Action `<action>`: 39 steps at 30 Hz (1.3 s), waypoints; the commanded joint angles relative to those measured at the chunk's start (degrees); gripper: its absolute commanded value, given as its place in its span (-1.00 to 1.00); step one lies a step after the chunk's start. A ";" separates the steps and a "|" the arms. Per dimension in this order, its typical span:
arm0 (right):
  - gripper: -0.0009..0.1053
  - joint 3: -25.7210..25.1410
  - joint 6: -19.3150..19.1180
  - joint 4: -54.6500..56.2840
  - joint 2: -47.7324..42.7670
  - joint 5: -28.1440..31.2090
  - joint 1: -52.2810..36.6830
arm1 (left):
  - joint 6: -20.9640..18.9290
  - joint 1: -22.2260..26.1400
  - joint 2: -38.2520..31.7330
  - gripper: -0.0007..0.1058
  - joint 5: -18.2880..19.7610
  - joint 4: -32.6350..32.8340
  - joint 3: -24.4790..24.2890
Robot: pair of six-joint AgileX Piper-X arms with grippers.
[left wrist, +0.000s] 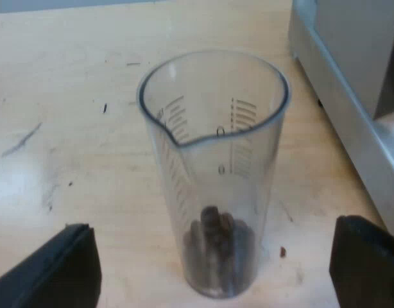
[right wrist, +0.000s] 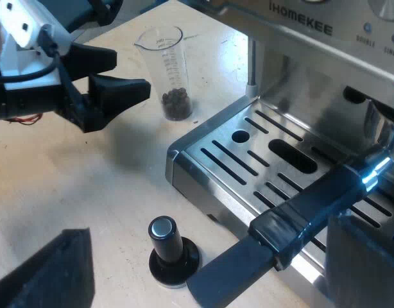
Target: Pour the beans into the coffee machine
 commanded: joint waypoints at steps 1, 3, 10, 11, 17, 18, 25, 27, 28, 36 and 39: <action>0.50 -0.20 -0.14 -0.71 -0.06 -0.41 -0.01 | -0.13 0.00 2.84 0.61 -0.40 -3.20 -1.70; 0.50 -0.20 -0.14 -0.71 -0.06 -0.41 -0.01 | -0.13 0.00 4.83 0.61 -0.40 -4.22 -2.68; 0.50 -0.20 -0.14 -0.71 -0.06 -0.41 -0.01 | -0.13 0.00 10.00 0.61 -0.40 -5.33 -6.92; 0.50 -0.20 -0.14 -0.71 -0.06 -0.41 -0.01 | -0.13 0.00 10.63 0.61 -0.40 -5.63 -7.77; 0.50 -0.20 -0.14 -0.71 -0.06 -0.41 -0.01 | -0.13 0.00 11.24 0.61 -0.40 -5.63 -8.97; 0.50 -0.20 -0.14 -0.71 -0.06 -0.41 -0.01 | -0.13 0.00 11.39 0.61 -0.40 -5.63 -9.24; 0.50 -0.20 -0.14 -0.71 -0.06 -0.41 -0.01 | -0.13 0.00 11.88 -0.24 -0.40 -5.01 -11.12; 0.50 -0.20 -0.14 -0.71 -0.06 -0.41 -0.01 | -0.25 0.00 11.63 -0.39 -0.40 -5.01 -11.12; 0.50 -0.20 -0.14 -0.71 -0.06 -0.41 -0.01 | -0.38 0.00 11.03 -0.46 0.05 -4.12 -11.12; 0.50 -0.20 -0.14 -0.80 -0.06 -0.41 -0.01 | -0.37 0.00 1.64 -0.52 3.37 -0.58 -7.60; 0.50 -0.20 -0.14 -0.80 -0.06 -0.41 -0.01 | -0.37 0.00 -4.20 -0.52 3.50 6.03 -7.08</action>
